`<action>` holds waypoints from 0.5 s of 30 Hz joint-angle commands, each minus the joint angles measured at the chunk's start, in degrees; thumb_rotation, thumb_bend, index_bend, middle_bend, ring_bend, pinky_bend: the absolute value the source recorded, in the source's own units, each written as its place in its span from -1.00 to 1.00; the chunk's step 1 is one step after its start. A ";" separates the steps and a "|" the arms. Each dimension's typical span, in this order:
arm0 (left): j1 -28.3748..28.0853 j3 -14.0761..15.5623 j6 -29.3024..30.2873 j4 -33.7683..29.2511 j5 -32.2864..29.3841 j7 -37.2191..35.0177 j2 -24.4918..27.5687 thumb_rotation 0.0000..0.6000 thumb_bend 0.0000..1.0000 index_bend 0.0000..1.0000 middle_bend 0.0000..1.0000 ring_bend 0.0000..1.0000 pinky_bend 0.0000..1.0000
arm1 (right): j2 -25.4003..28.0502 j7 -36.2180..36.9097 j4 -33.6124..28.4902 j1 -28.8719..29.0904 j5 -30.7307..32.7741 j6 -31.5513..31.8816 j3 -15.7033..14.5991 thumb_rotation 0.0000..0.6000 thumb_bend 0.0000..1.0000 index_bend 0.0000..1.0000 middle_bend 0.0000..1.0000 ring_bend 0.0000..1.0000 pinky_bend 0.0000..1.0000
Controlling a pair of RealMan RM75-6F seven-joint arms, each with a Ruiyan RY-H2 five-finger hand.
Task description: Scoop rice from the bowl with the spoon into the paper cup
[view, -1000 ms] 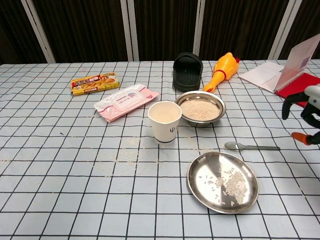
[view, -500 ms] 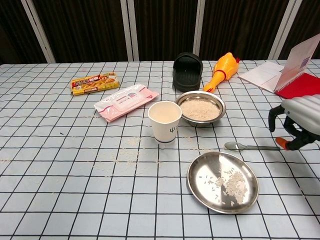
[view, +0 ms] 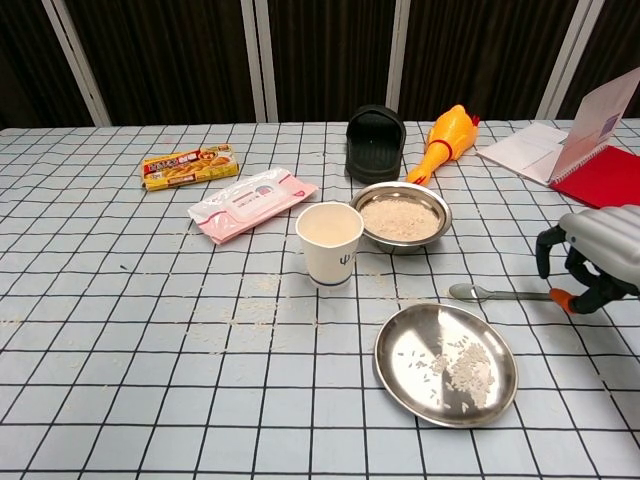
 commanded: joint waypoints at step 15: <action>-0.10 0.03 -0.44 -0.31 -0.34 -0.09 0.15 1.00 -1.00 -1.00 -1.00 -1.00 -1.00 | -1.28 -0.52 1.21 1.12 2.49 -0.51 -0.26 1.00 -0.10 0.03 0.76 0.91 1.00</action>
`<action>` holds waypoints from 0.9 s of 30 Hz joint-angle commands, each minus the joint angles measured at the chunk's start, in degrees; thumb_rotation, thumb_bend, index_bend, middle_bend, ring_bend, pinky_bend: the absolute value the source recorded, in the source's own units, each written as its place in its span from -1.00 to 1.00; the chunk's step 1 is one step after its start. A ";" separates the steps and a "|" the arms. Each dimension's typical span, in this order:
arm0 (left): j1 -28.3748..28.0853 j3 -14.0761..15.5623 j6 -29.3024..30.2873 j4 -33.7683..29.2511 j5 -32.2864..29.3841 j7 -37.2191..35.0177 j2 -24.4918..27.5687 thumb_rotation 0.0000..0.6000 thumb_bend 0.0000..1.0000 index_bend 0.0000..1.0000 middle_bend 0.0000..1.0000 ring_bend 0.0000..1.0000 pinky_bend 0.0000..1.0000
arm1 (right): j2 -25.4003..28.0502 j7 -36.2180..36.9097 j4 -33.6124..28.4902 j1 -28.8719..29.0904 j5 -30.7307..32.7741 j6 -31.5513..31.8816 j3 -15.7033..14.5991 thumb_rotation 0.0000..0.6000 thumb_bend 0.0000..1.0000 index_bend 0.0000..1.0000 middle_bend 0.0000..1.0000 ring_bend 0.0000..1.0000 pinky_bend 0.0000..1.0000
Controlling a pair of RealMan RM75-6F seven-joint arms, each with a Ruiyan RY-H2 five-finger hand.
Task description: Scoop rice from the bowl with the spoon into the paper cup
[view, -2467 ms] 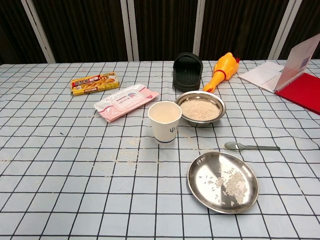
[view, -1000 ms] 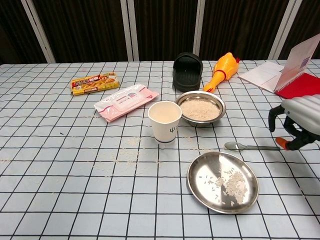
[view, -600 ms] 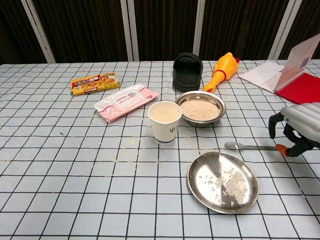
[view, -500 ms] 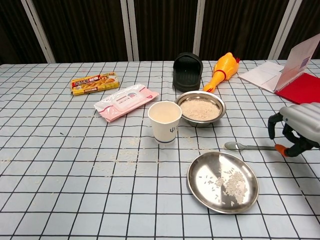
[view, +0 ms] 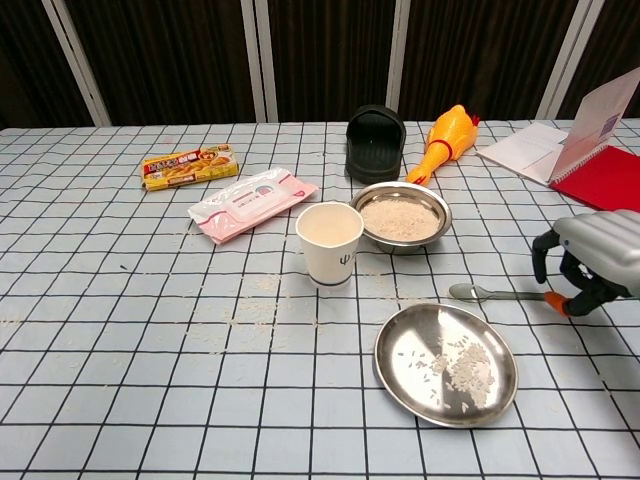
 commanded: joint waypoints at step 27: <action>-0.09 0.05 -0.31 -0.31 -0.23 0.00 0.20 1.00 -1.00 -1.00 -1.00 -1.00 -1.00 | -2.47 0.15 2.77 1.16 2.63 -0.11 -0.29 1.00 -0.10 0.06 0.76 0.91 1.00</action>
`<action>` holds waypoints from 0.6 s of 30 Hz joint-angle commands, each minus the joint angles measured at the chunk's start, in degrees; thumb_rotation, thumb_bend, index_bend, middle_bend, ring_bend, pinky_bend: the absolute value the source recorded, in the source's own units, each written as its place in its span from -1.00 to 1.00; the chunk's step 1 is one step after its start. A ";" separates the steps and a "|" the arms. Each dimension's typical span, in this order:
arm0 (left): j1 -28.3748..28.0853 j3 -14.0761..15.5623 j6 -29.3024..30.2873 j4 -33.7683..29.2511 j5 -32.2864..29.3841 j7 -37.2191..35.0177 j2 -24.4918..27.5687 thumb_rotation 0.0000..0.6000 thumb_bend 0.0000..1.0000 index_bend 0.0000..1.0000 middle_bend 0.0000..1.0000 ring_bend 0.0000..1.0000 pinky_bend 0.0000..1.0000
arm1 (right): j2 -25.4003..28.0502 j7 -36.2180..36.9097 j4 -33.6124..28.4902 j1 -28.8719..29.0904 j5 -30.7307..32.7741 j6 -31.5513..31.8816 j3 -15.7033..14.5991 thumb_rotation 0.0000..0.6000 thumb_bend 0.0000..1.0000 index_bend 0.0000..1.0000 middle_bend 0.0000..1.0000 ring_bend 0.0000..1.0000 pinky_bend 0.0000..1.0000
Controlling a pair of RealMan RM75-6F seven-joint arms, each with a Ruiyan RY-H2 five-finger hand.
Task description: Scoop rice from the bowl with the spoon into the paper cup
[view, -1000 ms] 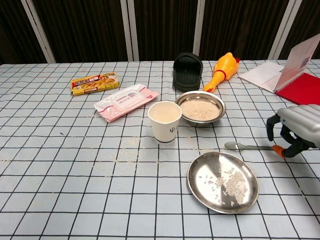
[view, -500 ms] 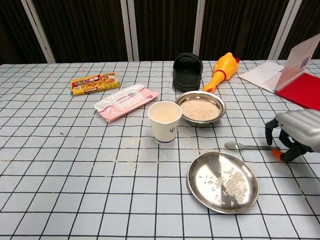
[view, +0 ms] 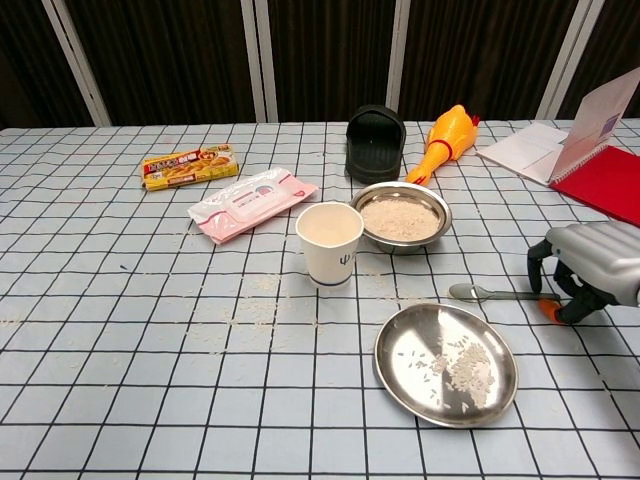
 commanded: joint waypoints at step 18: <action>-0.04 0.01 -0.11 -0.10 -0.12 0.00 0.05 1.00 -1.00 -1.00 -1.00 -1.00 -1.00 | -0.26 0.06 0.68 0.30 1.13 0.17 -0.53 1.00 -0.10 0.13 0.76 0.91 1.00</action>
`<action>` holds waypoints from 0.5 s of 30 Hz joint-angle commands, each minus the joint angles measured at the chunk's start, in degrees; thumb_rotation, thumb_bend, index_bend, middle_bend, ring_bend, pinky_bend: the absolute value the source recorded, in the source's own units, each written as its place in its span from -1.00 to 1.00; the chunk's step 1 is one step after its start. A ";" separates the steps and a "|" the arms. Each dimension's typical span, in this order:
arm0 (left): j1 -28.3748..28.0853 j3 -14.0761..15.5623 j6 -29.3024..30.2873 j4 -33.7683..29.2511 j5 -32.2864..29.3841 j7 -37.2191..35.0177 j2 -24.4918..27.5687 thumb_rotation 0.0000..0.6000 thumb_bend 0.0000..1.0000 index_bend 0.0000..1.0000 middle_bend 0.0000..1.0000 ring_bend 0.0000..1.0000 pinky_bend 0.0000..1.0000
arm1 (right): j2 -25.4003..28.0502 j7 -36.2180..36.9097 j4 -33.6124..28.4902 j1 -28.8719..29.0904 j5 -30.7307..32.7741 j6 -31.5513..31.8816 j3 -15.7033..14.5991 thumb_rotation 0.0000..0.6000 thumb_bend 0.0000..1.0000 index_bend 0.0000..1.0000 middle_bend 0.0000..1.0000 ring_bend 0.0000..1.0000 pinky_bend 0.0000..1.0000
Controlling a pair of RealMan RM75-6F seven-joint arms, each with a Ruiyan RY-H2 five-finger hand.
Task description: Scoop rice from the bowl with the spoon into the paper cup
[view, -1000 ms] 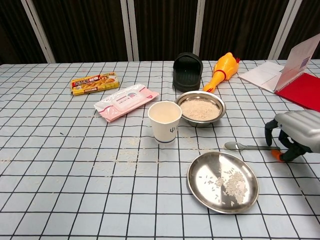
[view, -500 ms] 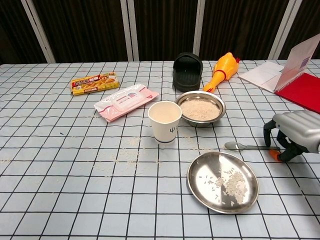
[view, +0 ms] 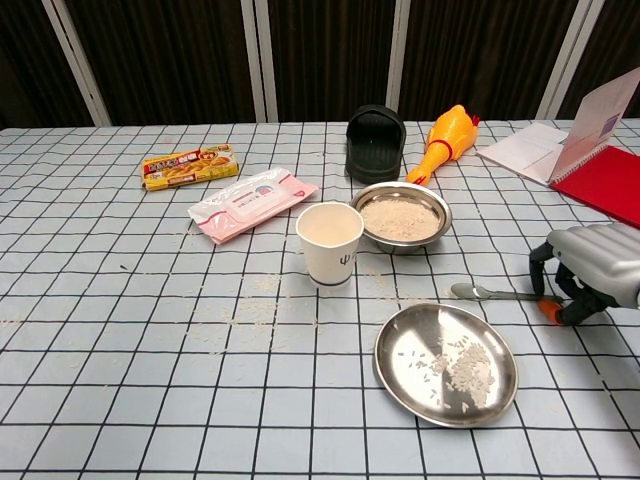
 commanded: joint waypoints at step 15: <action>0.02 -0.05 -0.04 -0.07 -0.22 0.18 -0.03 1.00 -1.00 -1.00 -1.00 -1.00 -1.00 | 3.75 -0.01 -5.14 0.07 -1.32 2.48 1.05 1.00 -0.10 0.18 0.76 0.91 1.00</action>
